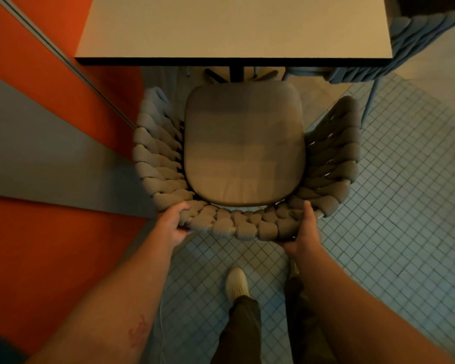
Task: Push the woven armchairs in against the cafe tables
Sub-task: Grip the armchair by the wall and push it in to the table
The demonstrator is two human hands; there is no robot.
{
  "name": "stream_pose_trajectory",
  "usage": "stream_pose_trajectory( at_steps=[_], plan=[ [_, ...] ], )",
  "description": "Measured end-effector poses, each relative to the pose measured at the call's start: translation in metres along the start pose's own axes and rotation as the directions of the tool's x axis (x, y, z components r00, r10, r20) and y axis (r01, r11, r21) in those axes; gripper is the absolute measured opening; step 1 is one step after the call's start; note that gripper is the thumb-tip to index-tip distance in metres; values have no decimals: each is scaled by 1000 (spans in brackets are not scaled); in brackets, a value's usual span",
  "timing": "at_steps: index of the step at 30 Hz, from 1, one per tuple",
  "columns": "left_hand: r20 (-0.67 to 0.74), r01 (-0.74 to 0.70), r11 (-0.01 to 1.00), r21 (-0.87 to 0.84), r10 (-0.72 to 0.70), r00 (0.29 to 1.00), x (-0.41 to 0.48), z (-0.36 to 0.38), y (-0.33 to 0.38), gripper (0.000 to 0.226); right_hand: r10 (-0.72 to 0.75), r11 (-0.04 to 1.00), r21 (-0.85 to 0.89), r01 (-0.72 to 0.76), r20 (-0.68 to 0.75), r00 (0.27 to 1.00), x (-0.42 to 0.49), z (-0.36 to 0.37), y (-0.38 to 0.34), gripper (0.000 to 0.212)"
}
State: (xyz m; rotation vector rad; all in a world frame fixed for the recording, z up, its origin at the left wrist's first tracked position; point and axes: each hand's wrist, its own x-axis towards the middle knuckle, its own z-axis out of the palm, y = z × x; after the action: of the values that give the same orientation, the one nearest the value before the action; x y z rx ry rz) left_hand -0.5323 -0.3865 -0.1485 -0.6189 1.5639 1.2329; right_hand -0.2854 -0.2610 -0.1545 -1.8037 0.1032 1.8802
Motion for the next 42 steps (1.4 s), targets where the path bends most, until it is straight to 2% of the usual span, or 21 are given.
stream_pose_trajectory(
  at_steps=[4, 9, 12, 17, 23, 24, 28, 31, 35, 42],
  plan=[
    [-33, -24, 1000, 4, 24, 999, -1, 2, -1, 41, -51, 991, -131, 36, -109, 993, -2, 3, -15, 40],
    [-64, -60, 998, -14, 59, 996, -5, -1, -5, 48, -72, 979, -197, 48, -115, 991, -9, 0, -17, 44],
    [-58, -64, 998, -1, 64, 996, -11, -4, -13, 40, -76, 974, -224, 44, -136, 988, -15, -8, -12, 42],
    [-82, -61, 998, -23, 58, 995, -15, -18, -31, 42, -76, 972, -232, 35, -171, 982, -24, -28, 0, 49],
    [-126, -70, 997, -22, 67, 990, -14, -18, -26, 44, -84, 973, -226, 51, -141, 986, -27, -25, 1, 41],
    [-115, -71, 997, -26, 68, 991, -13, -18, -24, 45, -90, 973, -225, 57, -138, 986, -26, -23, 0, 41],
    [-88, -74, 997, -14, 73, 993, -11, -8, -16, 21, -106, 969, -238, 71, -139, 985, -21, -13, -3, 41],
    [-82, -83, 997, -4, 82, 993, -3, -2, -5, 39, -133, 967, -234, 98, -142, 981, -16, -3, -9, 41],
    [-39, -66, 998, 19, 67, 997, 1, 10, 8, 24, -130, 967, -236, 99, -120, 984, -10, 11, -21, 42],
    [-22, -69, 997, 35, 70, 997, 5, 10, 8, 23, -124, 957, -278, 87, -117, 985, -8, 11, -24, 41]
  ],
)
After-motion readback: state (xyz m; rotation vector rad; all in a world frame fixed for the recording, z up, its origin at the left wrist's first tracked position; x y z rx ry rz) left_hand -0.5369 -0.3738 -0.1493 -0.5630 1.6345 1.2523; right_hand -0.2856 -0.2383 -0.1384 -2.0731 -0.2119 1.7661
